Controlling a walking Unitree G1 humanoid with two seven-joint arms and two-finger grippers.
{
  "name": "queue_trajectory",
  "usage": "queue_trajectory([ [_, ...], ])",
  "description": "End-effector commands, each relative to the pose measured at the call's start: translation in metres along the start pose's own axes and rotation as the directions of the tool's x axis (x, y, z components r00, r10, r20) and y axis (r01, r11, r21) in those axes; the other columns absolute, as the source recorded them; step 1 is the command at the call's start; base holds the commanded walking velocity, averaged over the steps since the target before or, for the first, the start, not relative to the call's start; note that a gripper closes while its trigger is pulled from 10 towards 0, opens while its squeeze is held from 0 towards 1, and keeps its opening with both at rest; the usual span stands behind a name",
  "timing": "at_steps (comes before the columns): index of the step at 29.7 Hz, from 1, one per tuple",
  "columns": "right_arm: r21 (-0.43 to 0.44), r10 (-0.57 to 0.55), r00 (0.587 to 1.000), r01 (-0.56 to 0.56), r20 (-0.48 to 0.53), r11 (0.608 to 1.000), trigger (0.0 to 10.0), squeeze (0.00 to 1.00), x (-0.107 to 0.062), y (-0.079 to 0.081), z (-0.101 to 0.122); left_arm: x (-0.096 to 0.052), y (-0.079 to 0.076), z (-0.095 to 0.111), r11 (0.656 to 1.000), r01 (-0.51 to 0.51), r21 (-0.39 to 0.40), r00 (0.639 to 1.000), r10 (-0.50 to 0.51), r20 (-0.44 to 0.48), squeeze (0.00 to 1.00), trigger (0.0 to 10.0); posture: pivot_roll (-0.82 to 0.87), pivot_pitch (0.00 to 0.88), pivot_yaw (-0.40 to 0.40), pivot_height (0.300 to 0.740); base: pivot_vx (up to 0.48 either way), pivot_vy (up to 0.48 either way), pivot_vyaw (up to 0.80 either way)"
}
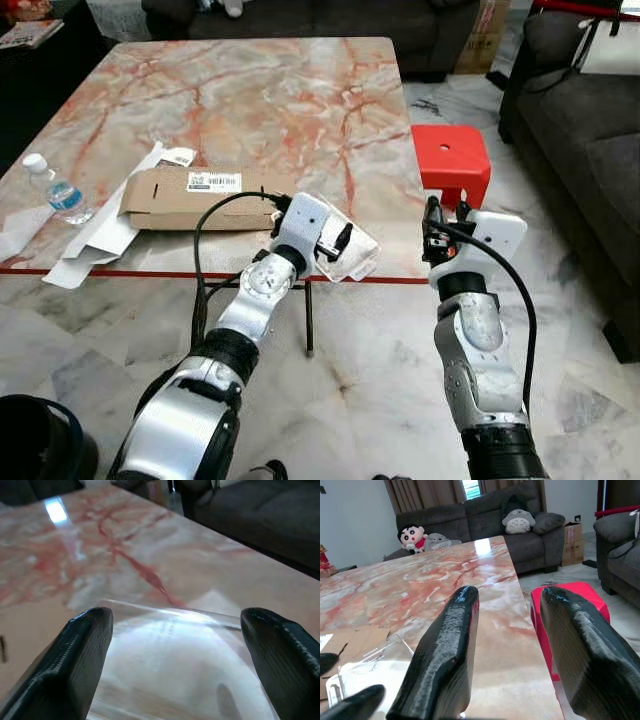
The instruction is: Picking trash to rubbish bin
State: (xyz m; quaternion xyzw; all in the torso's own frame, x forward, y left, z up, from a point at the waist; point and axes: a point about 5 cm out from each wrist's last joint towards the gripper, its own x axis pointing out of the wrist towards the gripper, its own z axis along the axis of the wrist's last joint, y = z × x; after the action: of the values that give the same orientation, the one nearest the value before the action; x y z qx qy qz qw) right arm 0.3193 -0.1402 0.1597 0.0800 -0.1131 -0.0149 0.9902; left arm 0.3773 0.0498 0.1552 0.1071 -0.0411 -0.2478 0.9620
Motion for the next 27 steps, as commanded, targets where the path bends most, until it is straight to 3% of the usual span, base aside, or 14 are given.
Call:
queue_trajectory([
  [1, 0.001, 0.018, 1.000, -0.018, 0.005, 1.000, 10.0, 0.00, 0.001, 0.003, 0.003, 0.005, -0.002, 0.006, 1.000, 0.011, 0.013, 1.000, -0.011, 0.001, 0.00, 10.0, 0.02, 0.150, 0.019, 0.740, 0.000, 0.000, 0.00],
  [9, -0.006, 0.013, 1.000, -0.013, 0.011, 1.000, 10.0, 0.00, 0.000, 0.001, 0.005, 0.015, -0.008, 0.012, 0.999, 0.023, 0.030, 0.999, -0.021, -0.038, 0.00, 10.0, 0.01, 0.134, 0.023, 0.740, 0.000, 0.000, 0.00],
  [20, -0.001, 0.012, 1.000, -0.012, 0.011, 1.000, 10.0, 0.00, -0.001, 0.003, 0.005, 0.008, -0.019, -0.013, 0.995, 0.086, 0.049, 0.983, -0.077, -0.167, 0.00, 10.0, 0.01, 0.124, 0.027, 0.740, 0.000, 0.000, 0.00],
  [24, 0.001, 0.015, 1.000, -0.015, 0.009, 1.000, 10.0, 0.00, -0.001, 0.004, 0.004, 0.001, -0.023, -0.028, 0.996, 0.090, 0.019, 0.974, -0.084, -0.209, 0.00, 10.0, 0.00, 0.121, 0.030, 0.740, 0.000, 0.000, 0.00],
  [27, 0.002, 0.014, 1.000, -0.014, 0.006, 1.000, 10.0, 0.00, -0.002, 0.004, 0.003, -0.005, -0.028, -0.040, 0.994, 0.093, -0.058, 0.967, -0.104, -0.231, 0.00, 10.0, 0.01, 0.119, 0.032, 0.740, 0.000, 0.000, 0.00],
])
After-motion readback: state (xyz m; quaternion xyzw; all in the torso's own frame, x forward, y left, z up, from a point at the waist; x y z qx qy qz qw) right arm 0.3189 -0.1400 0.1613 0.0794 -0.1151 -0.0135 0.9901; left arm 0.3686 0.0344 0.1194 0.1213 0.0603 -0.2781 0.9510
